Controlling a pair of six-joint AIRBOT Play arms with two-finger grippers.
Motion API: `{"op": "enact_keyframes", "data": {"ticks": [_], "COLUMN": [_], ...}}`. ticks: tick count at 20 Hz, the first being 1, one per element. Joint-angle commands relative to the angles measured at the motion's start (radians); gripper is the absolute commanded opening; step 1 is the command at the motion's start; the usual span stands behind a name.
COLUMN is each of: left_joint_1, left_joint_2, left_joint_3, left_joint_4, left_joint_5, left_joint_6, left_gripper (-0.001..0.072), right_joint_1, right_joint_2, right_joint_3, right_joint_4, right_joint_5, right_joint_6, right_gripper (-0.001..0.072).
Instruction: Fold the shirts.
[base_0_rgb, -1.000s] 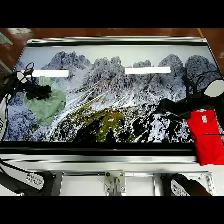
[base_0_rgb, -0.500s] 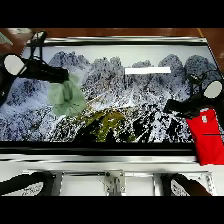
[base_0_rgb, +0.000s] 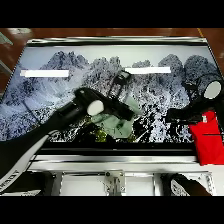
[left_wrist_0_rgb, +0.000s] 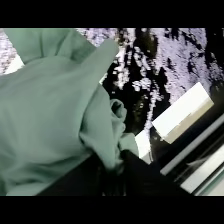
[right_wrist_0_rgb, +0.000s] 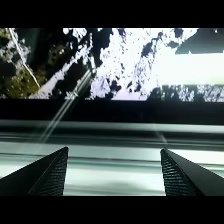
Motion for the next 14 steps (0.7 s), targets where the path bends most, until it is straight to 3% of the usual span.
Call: {"op": "enact_keyframes", "data": {"ticks": [1, 2, 3, 7, 9, 11, 13, 14], "left_joint_1": [-0.056, -0.016, 0.038, 0.277, 0.367, 0.411, 0.421, 0.42], "left_joint_2": [-0.083, -0.072, -0.05, 0.06, 0.074, 0.074, 0.074, 0.074], "left_joint_3": [0.016, 0.024, 0.026, 0.024, 0.005, -0.072, -0.194, -0.262], "left_joint_4": [0.001, 0.0, 0.0, 0.0, -0.004, -0.007, -0.032, -0.058], "left_joint_5": [0.052, 0.002, -0.052, -0.295, -0.407, -0.438, -0.396, -0.347], "left_joint_6": [-0.118, -0.192, -0.21, -0.095, -0.093, -0.092, -0.092, -0.093], "left_gripper": [0.0601, 0.062, 0.0658, 0.0649, 0.0649, 0.064, 0.0383, 0.039], "right_joint_1": [-0.001, -0.001, -0.001, -0.001, -0.001, -0.001, -0.001, -0.001], "right_joint_2": [0.0, 0.0, 0.0, 0.0, -0.001, -0.001, -0.001, -0.001], "right_joint_3": [0.001, 0.001, 0.001, 0.001, 0.001, 0.0, 0.001, 0.001], "right_joint_4": [-0.048, -0.074, -0.109, -0.263, -0.291, -0.291, -0.291, -0.291], "right_joint_5": [0.034, 0.011, -0.013, -0.095, -0.138, -0.184, -0.218, -0.238], "right_joint_6": [-0.026, -0.026, -0.026, -0.011, 0.008, 0.007, 0.0, -0.013], "right_gripper": [0.0696, 0.0696, 0.0696, 0.0695, 0.0695, 0.069, 0.069, 0.069]}}
